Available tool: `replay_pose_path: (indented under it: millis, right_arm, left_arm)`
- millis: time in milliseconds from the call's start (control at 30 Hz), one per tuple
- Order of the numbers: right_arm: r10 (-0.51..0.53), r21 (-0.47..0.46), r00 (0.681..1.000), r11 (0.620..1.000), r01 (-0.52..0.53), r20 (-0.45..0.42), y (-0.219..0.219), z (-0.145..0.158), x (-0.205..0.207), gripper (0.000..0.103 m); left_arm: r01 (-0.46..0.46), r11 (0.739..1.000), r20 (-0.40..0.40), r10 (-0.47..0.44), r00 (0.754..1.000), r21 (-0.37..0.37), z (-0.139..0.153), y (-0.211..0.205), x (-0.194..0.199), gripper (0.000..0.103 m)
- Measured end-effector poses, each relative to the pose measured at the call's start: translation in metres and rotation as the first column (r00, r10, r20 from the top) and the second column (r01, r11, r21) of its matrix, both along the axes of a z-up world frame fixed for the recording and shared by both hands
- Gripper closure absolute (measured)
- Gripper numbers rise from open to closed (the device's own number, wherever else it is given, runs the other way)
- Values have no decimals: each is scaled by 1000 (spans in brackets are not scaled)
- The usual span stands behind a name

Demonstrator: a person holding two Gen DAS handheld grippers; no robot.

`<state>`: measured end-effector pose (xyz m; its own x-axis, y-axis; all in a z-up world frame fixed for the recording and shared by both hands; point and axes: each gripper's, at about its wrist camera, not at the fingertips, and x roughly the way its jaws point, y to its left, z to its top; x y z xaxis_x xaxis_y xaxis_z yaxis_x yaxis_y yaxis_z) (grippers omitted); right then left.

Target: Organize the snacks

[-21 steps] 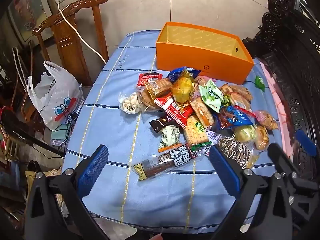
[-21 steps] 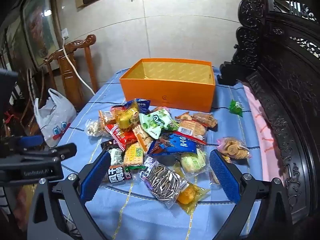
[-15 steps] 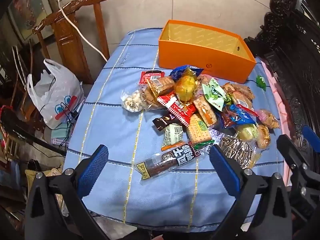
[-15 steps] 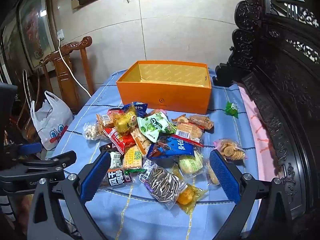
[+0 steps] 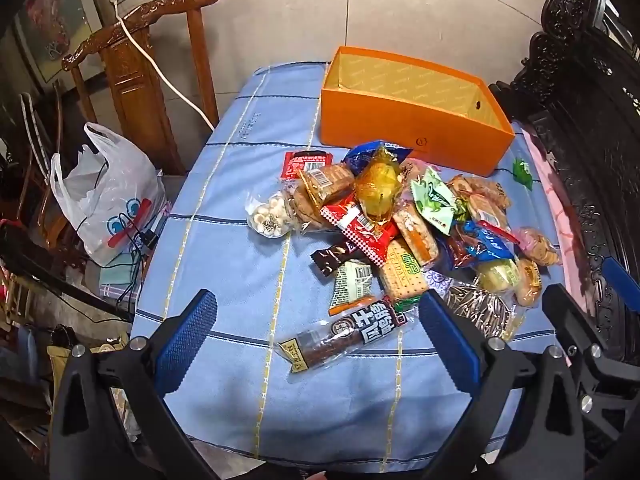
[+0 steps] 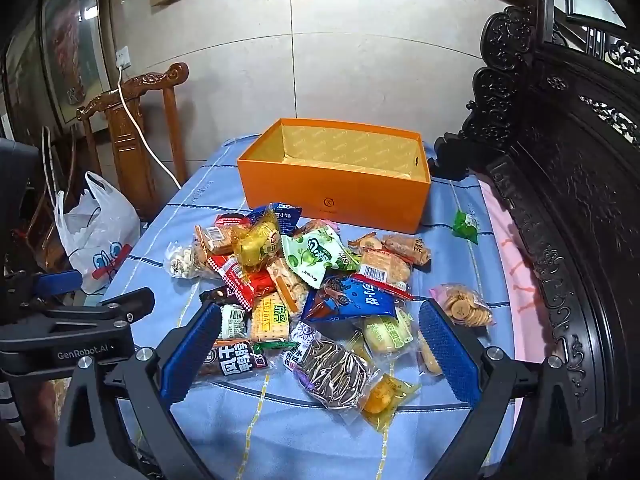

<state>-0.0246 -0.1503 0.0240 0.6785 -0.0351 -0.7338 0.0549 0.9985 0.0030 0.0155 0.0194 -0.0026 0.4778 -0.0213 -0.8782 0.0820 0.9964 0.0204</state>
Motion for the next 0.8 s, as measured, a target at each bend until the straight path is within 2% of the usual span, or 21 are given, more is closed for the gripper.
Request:
replay_pose_path:
  millis: [200, 800]
  right_arm:
    - [-37, 24, 999, 999, 37, 11, -1, -2, 2, 4]
    - [-55, 35, 998, 998, 55, -10, 0, -8, 6, 4]
  left_arm:
    - [25, 1000, -5, -25, 1000, 10, -3, 1, 1, 4]
    - [70, 997, -21, -70, 997, 16, -9, -1, 10, 4]
